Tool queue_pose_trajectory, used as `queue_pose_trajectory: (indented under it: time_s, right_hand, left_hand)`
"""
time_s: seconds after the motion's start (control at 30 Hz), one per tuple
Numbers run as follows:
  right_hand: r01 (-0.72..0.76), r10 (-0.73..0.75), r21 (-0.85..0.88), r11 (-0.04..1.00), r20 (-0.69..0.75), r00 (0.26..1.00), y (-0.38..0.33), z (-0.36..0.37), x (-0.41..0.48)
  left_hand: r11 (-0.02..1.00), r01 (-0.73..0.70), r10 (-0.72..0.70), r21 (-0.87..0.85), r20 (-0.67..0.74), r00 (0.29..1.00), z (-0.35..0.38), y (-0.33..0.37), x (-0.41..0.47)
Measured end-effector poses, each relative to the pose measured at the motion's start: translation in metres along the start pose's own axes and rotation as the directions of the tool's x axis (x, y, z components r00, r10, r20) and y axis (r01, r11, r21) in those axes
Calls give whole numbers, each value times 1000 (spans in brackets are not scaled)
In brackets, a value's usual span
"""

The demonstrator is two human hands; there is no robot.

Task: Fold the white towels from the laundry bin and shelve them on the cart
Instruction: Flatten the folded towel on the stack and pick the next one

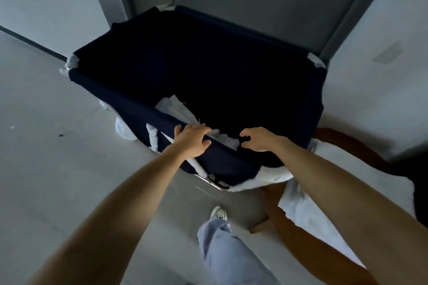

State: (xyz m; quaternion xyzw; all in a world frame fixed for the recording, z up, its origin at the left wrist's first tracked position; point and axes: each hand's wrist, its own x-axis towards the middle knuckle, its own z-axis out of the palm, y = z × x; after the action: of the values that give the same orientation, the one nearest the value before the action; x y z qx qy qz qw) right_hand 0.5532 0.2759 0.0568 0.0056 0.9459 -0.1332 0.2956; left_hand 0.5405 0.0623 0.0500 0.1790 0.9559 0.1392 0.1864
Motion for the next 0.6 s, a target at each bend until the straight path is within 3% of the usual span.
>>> queue_pose_trajectory:
  time_s: [0.33, 0.6]
  right_hand:
    - [38, -28, -51, 998, 173, 984, 36, -51, 147]
    - [-28, 36, -32, 999, 287, 957, 77, -47, 234]
  left_hand:
    - [985, 174, -175, 20, 162, 971, -19, -38, 141]
    - [978, 207, -190, -32, 274, 943, 24, -64, 223]
